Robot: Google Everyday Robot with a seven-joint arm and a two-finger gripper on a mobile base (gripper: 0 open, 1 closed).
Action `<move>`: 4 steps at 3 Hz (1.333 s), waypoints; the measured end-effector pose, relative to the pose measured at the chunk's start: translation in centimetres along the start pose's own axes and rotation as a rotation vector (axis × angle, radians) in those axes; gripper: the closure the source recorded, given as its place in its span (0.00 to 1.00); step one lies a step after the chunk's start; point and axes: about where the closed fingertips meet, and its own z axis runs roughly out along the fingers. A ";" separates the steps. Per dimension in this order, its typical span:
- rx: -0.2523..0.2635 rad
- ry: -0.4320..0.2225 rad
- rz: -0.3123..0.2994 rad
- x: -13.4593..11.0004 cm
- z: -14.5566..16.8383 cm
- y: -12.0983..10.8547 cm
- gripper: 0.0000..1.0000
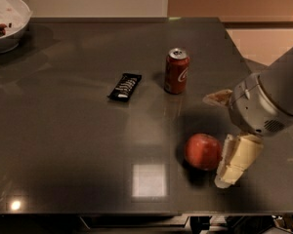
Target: Pick apple
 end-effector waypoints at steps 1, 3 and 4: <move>-0.017 -0.001 -0.003 0.5 1.1 0.4 0.00; -0.076 -0.023 -0.062 0.0 2.6 2.0 0.59; -0.067 -0.012 -0.072 -0.7 1.1 1.4 0.83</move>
Offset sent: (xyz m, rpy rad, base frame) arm -0.0192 0.0162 -0.0338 0.0329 0.0558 0.1201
